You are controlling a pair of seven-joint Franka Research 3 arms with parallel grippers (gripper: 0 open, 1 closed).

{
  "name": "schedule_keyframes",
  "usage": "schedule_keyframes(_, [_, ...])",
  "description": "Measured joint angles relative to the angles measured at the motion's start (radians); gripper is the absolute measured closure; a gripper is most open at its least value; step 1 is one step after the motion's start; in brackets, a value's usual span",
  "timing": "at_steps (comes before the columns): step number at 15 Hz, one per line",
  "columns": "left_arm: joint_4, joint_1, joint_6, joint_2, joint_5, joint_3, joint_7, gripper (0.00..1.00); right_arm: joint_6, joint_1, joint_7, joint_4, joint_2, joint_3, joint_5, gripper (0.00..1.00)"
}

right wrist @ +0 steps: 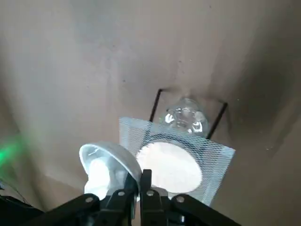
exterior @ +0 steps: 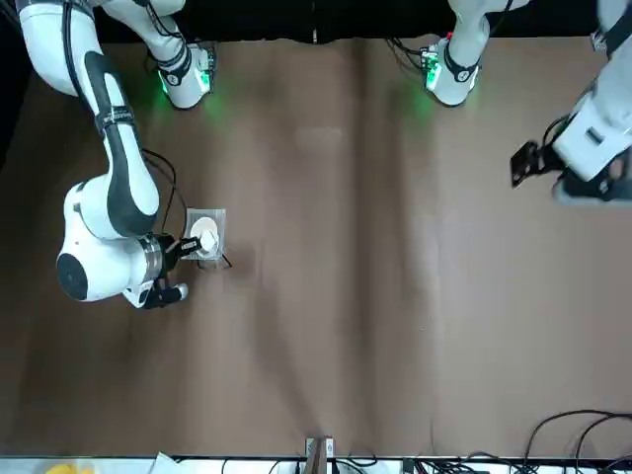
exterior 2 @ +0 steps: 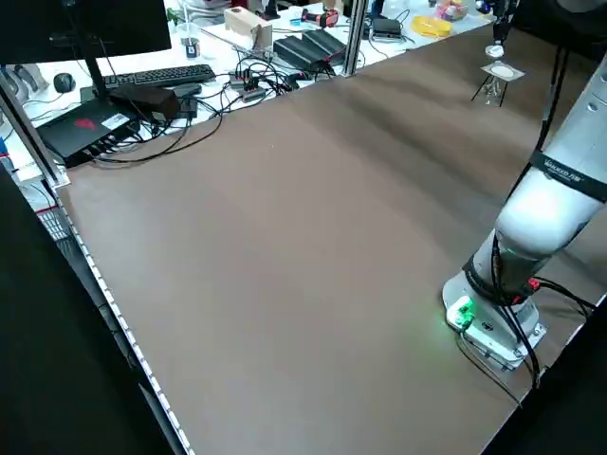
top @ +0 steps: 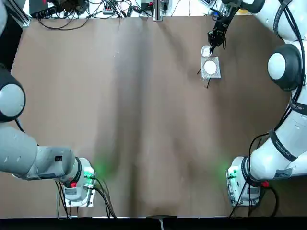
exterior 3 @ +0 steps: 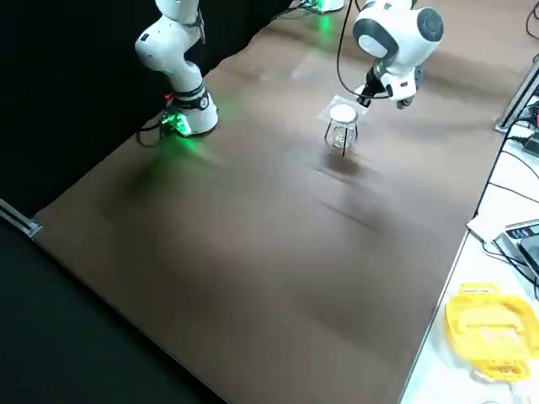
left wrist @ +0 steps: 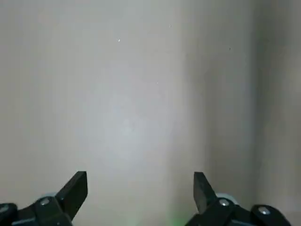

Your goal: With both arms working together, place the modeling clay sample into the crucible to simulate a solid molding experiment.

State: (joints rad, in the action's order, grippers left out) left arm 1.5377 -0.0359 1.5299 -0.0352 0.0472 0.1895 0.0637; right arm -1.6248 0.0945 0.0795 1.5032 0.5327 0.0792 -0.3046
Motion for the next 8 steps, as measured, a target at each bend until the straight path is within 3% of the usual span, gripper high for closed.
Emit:
schedule_keyframes(1, [0.000, 0.020, -0.030, 0.024, -0.026, -0.043, -0.013, 0.00, 0.001, -0.003, 0.011, 0.005, 0.001, 0.000, 0.004, 0.94])
schedule_keyframes(2, [0.002, 0.062, -0.063, 0.066, -0.087, -0.134, -0.027, 0.00, 0.005, -0.006, 0.018, 0.019, 0.002, 0.000, 0.019, 0.94])
schedule_keyframes(3, [0.007, 0.065, -0.068, 0.080, -0.104, -0.154, -0.032, 0.00, 0.005, -0.006, 0.022, 0.028, 0.003, 0.000, 0.037, 0.94])
schedule_keyframes(8, [0.024, 0.075, -0.068, 0.083, -0.113, -0.163, -0.034, 0.00, 0.009, -0.022, 0.067, 0.051, 0.006, 0.000, 0.067, 0.94])
